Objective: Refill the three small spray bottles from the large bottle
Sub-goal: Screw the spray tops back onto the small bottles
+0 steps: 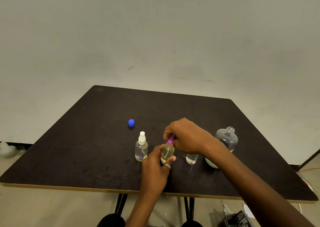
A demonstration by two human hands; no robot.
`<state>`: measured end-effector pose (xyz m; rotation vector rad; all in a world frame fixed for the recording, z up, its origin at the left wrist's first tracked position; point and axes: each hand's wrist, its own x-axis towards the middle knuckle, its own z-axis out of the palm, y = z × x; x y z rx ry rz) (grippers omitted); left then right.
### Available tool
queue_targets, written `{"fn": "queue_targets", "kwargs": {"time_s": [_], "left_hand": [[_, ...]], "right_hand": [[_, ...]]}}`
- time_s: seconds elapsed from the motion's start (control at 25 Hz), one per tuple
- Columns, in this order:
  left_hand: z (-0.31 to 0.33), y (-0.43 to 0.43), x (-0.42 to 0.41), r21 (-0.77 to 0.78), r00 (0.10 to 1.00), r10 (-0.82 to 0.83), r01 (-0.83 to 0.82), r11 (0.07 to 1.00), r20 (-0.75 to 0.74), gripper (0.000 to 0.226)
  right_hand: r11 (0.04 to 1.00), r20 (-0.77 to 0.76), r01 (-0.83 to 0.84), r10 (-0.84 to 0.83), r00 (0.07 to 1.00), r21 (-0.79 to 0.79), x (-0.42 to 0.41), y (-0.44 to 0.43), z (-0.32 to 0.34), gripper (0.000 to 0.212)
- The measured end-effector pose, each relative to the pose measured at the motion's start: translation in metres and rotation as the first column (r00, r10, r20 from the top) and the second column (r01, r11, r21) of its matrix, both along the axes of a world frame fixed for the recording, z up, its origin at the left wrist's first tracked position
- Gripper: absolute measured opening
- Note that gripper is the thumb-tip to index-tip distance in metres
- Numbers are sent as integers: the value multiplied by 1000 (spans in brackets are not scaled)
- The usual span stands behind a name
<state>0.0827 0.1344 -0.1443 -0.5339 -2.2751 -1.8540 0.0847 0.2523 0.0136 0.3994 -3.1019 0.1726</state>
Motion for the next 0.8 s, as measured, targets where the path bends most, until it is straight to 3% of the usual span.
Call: {"fn": "queue_targets", "kwargs": {"time_s": [0.48,0.8], "left_hand": [[2,-1,2,-13,1000,-5,4,1000,-14,32],[6,-1,3,-73,1000,19,-21,997,-21,30]], "right_hand": [[995,-22,67,-66,998,80,-2,-3,-6,10],[950,-154,179,-143,978,254,0,-5,-15,46]]}}
